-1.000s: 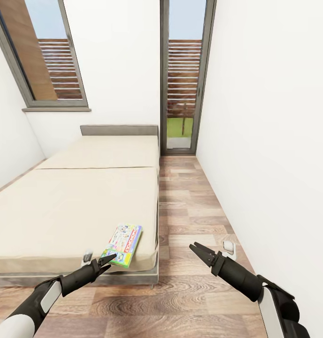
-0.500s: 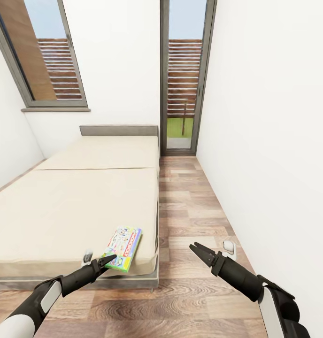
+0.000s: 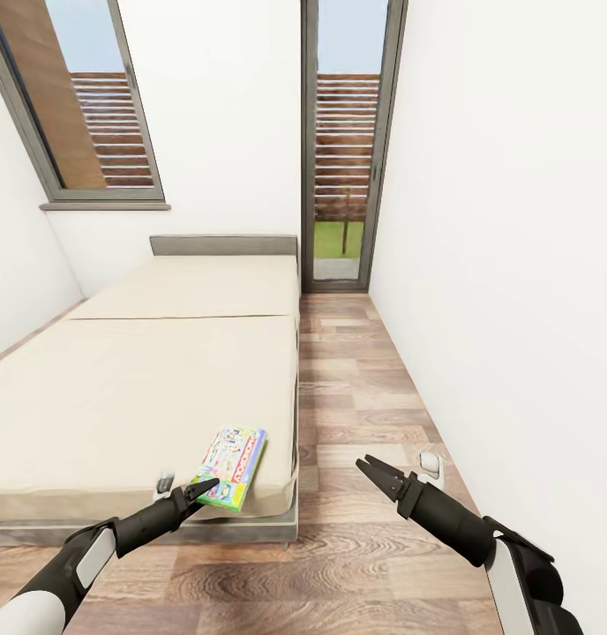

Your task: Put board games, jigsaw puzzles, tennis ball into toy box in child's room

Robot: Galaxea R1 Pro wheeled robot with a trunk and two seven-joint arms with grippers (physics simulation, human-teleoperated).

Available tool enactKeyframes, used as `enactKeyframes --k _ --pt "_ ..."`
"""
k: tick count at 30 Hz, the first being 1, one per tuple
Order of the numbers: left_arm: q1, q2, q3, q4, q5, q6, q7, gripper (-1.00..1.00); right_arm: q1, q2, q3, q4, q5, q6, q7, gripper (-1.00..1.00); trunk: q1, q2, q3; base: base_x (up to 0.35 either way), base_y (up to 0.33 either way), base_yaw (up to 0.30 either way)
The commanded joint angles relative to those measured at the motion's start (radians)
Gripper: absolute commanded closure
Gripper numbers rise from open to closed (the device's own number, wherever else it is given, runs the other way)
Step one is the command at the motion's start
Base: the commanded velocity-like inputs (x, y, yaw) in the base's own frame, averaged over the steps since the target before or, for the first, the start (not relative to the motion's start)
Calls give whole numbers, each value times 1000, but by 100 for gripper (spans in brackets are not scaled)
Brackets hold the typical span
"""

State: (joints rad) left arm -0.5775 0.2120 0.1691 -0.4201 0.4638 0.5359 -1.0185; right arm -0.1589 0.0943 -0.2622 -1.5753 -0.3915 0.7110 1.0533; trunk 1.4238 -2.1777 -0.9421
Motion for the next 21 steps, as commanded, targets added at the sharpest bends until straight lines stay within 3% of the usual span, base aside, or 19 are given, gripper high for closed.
enactKeyframes --k 1,6,7,21 --pt "-1 0 3 0 9 4 -2 -100 -1 1 -2 0 -3 6 2 -100 0 0 -1 0 0 0" --pt "-1 0 2 0 9 4 -2 -100 -1 1 -2 0 -3 7 2 -100 0 0 -1 0 0 0" --pt "-1 0 3 0 9 5 -2 100 -1 1 -2 0 -3 7 2 -100 0 0 -1 0 0 0" --pt "-1 0 4 0 10 7 -3 100 -1 1 -2 0 -3 7 2 -100 -8 14 5 0 0 0"
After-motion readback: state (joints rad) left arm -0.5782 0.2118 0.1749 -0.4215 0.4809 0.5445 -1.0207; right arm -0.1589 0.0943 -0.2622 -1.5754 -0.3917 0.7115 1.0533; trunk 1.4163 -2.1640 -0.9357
